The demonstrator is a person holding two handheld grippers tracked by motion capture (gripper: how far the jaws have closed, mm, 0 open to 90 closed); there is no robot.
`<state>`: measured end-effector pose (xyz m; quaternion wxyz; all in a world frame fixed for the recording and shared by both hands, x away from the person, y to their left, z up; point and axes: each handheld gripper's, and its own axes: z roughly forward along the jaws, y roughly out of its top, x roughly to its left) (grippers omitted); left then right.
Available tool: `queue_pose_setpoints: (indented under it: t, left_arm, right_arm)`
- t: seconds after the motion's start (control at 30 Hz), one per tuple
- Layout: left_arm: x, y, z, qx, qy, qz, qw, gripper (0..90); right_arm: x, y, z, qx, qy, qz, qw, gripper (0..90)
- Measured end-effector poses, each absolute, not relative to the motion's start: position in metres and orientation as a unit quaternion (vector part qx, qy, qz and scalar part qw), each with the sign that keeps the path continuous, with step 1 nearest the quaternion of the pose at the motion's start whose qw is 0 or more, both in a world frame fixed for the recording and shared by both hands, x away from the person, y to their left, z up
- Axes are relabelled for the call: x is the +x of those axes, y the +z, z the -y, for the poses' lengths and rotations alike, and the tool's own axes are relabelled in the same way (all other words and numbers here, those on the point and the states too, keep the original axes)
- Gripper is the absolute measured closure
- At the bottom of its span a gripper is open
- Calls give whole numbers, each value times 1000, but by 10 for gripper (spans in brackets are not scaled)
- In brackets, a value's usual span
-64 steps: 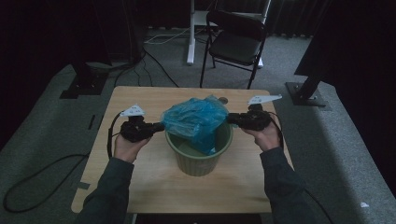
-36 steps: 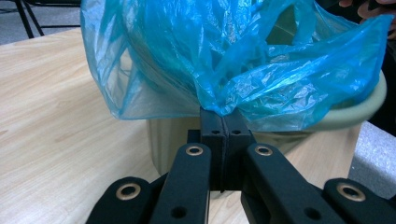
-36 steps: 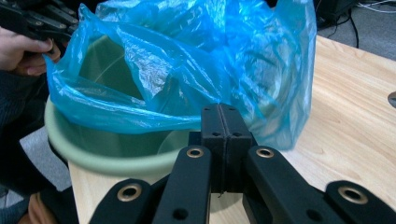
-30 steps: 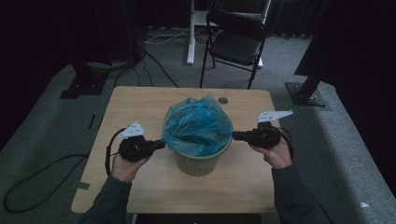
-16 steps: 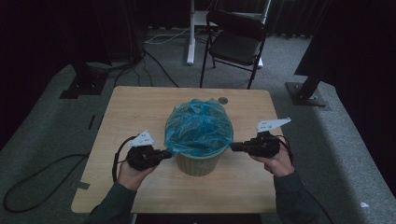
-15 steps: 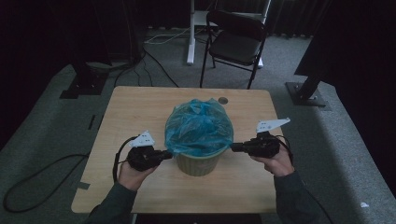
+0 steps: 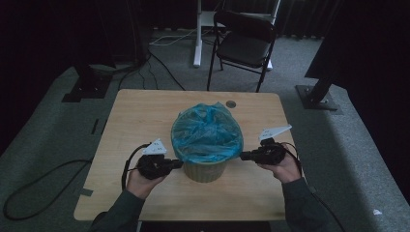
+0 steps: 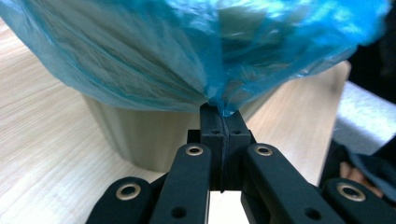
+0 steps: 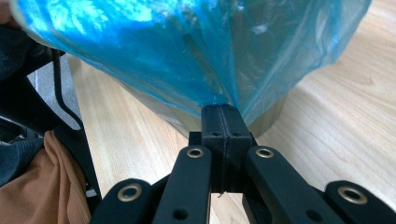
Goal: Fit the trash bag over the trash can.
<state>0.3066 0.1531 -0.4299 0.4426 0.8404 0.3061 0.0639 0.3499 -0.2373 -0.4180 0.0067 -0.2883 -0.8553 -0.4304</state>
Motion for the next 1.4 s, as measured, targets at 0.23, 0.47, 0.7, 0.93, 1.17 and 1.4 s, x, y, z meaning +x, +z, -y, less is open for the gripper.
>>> queue_pose_setpoints:
  t: [0.23, 0.47, 0.7, 0.93, 1.17, 1.4]
  left_arm:
    - [310, -437, -158, 838, 50, -315, 442, 899]
    - [301, -429, -155, 834, 30, -288, 470, 899]
    - [306, -444, -151, 847, 26, -304, 434, 899]
    - [314, -455, -156, 846, 29, -334, 415, 899]
    - [317, -456, -159, 842, 36, -347, 412, 898]
    - [319, -448, -185, 805, 26, -376, 458, 781]
  right_arm:
    - [345, -410, 234, -272, -441, 855, 4, 900]
    - [356, -427, 247, -311, -426, 850, 10, 900]
    - [349, -423, 245, -296, -432, 852, 11, 900]
    - [350, -421, 240, -292, -419, 860, 5, 900]
    - [355, -431, 246, -328, -399, 856, -5, 900]
    - [353, -426, 252, -335, -391, 857, -27, 897]
